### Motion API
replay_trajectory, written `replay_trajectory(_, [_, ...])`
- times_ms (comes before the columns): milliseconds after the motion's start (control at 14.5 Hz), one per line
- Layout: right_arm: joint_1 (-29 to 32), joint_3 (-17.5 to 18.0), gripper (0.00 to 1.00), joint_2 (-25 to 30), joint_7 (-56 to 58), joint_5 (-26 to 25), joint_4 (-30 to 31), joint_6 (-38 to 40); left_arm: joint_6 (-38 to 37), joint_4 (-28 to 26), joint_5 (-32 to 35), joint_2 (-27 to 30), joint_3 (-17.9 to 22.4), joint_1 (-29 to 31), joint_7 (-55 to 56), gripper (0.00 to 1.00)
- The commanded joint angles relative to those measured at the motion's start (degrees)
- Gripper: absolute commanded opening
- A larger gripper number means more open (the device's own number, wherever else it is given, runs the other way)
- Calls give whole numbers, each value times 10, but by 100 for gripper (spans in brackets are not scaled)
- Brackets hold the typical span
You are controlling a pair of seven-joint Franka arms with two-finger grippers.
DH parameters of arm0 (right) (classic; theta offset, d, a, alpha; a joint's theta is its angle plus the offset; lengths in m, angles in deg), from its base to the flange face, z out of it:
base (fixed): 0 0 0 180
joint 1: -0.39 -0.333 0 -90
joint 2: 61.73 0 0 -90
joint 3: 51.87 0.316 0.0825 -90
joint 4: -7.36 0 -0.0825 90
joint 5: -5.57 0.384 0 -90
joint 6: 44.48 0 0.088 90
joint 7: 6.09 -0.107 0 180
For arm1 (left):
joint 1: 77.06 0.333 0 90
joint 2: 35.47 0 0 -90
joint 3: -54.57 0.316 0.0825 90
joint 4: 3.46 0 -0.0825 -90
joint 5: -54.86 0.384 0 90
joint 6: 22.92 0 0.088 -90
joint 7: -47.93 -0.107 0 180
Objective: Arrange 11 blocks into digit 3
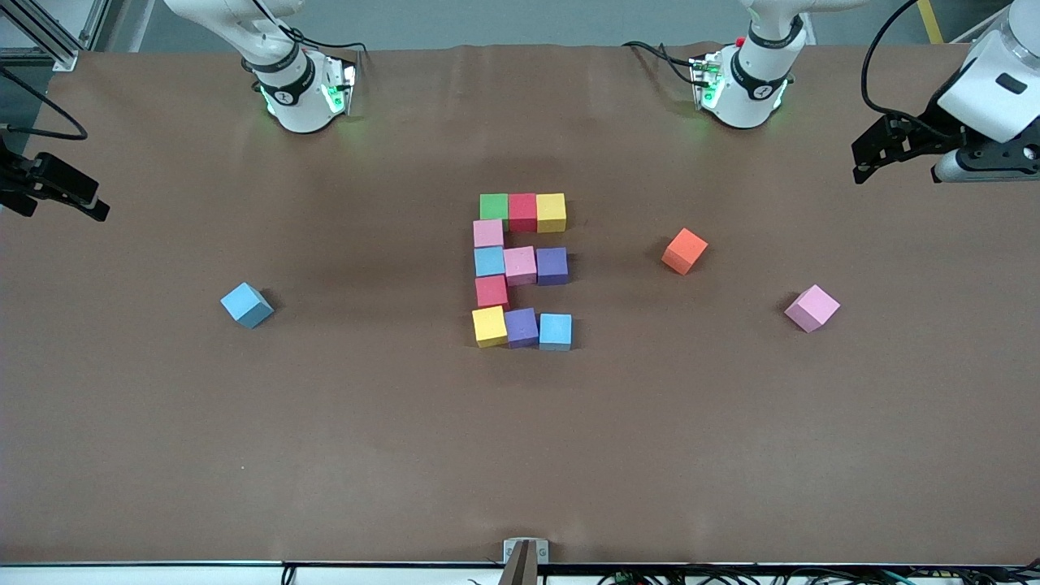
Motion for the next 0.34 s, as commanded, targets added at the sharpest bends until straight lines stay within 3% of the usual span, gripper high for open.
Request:
replay_trajectory(0, [0,3,100,-3,-7,-4,-7,4,4,2,-7,7,-3,6,-12,100])
replay_trajectory(276, [2,3,100,-4,-7,-5,-7,4,3,12,-8,4,-2,6,-14,100])
